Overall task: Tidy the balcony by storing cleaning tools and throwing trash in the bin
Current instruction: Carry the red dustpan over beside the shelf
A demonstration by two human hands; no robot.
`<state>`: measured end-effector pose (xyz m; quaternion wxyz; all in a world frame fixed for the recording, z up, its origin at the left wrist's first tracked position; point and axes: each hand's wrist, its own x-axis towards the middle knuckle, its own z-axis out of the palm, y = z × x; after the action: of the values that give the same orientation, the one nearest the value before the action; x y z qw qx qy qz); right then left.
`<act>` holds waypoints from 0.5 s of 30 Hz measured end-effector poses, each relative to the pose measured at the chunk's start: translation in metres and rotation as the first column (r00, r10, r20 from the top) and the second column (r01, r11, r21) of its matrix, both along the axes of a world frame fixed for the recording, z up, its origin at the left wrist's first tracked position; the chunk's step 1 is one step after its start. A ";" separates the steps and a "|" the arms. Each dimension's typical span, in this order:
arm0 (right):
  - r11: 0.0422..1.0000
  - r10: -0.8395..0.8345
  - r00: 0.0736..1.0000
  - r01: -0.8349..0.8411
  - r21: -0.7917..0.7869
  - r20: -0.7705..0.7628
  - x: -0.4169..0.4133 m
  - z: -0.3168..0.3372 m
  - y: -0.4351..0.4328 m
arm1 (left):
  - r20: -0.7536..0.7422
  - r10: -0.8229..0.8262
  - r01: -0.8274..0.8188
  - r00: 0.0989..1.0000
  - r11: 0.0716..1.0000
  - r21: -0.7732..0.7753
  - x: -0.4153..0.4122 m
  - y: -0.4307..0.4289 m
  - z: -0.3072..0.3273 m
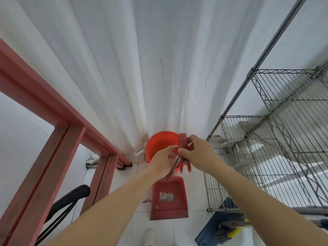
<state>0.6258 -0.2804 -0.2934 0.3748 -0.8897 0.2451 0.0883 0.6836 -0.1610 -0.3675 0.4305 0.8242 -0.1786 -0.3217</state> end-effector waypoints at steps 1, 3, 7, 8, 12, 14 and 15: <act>0.999 -0.001 1.000 0.001 -0.035 -0.007 0.000 0.002 -0.001 | 0.006 0.000 0.000 1.000 1.000 0.012 0.002 0.001 0.001; 0.990 -0.019 1.000 0.017 -0.139 -0.011 0.000 0.010 -0.002 | 0.033 0.018 -0.019 0.999 0.999 0.038 0.006 0.002 0.006; 0.981 -0.049 0.993 0.069 -0.184 0.112 0.000 0.040 -0.002 | 0.143 0.028 -0.038 0.989 0.997 0.065 0.013 0.003 0.036; 0.984 -0.057 0.987 0.081 -0.156 0.151 -0.001 0.050 -0.001 | 0.180 0.035 -0.046 0.983 0.997 0.055 0.013 0.004 0.049; 0.993 -0.082 0.938 0.108 -0.057 0.337 -0.011 0.100 0.003 | 0.256 0.084 -0.058 0.963 0.993 -0.107 0.002 0.004 0.122; 0.994 -0.066 0.903 0.098 -0.054 0.425 -0.022 0.128 0.004 | 0.288 0.109 -0.043 0.951 0.973 -0.227 -0.006 0.004 0.162; 0.994 -0.057 0.886 0.093 -0.055 0.460 -0.027 0.140 0.005 | 0.299 0.123 -0.035 0.946 0.959 -0.282 -0.010 0.005 0.179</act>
<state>0.5988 -0.2751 -0.1532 0.3914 -0.8888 0.1872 -0.1477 0.6738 -0.1558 -0.1884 0.5187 0.8041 -0.2538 -0.1411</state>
